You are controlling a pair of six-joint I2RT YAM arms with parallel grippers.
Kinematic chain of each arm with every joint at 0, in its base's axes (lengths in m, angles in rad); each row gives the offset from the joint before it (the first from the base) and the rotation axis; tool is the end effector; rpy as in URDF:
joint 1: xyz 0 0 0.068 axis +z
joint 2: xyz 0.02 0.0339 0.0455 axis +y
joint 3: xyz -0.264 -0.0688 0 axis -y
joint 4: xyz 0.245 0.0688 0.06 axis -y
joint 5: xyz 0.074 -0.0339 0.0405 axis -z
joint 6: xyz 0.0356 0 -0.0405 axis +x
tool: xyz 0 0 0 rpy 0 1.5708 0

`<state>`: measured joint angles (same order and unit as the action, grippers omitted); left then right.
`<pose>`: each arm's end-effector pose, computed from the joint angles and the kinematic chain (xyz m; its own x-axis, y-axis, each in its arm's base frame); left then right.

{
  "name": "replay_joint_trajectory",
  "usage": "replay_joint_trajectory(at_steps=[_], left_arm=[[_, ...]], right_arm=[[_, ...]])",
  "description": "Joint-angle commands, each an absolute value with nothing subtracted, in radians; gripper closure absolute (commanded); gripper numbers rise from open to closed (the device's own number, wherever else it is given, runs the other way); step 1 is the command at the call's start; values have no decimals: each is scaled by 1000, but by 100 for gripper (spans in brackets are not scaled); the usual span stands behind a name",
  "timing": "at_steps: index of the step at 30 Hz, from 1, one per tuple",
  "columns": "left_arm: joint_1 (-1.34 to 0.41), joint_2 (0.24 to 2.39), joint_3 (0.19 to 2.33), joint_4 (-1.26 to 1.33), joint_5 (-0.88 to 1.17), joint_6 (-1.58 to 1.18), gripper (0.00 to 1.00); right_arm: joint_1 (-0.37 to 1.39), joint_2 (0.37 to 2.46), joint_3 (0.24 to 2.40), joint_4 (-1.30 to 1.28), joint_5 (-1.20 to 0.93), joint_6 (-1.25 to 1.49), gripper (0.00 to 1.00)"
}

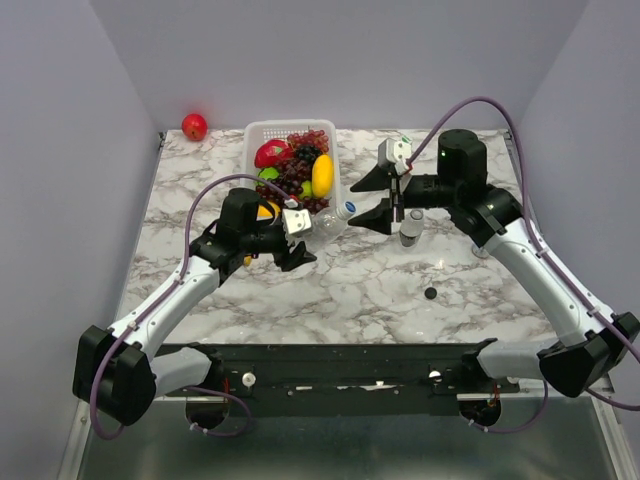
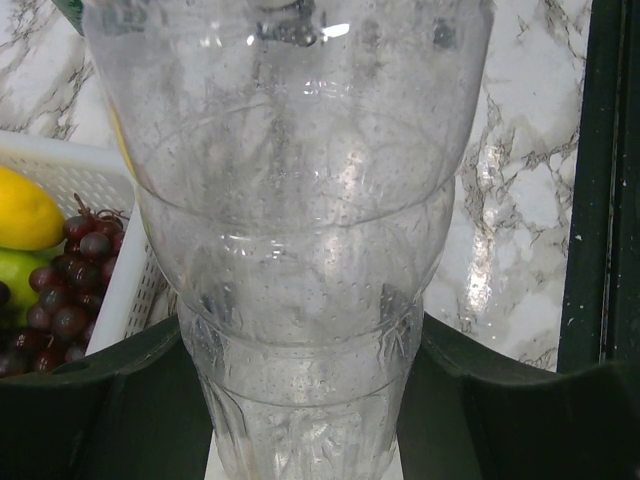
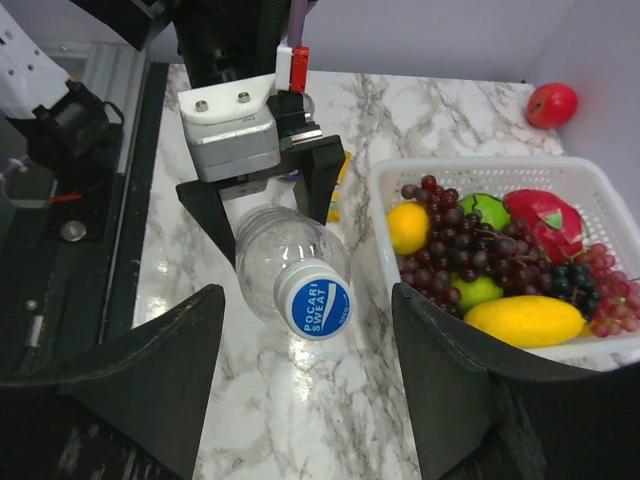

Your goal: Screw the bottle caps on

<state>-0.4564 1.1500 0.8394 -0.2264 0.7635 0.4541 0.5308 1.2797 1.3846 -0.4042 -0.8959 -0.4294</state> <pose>0.2131 -0.1320 0.2857 -0.0391 0.3722 -0.9273 0.9668 0.2486 0.0590 0.2219 0.1625 0.4233 0.1684 -0.2028 -0.9646 -0.9784 0.0844 -0.1885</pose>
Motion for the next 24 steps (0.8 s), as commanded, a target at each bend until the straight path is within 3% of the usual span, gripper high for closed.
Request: replay_joint_trajectory(at_steps=[1, 12, 24], left_arm=[[-466, 1123, 874, -239, 778, 472, 100], [-471, 1123, 877, -207, 769, 460, 100], [-471, 1124, 887, -195, 756, 457, 100]], right_arm=[[531, 1301, 1373, -354, -971, -367, 27], [532, 1313, 1368, -342, -963, -337, 42], [532, 1322, 1347, -333, -942, -322, 46]])
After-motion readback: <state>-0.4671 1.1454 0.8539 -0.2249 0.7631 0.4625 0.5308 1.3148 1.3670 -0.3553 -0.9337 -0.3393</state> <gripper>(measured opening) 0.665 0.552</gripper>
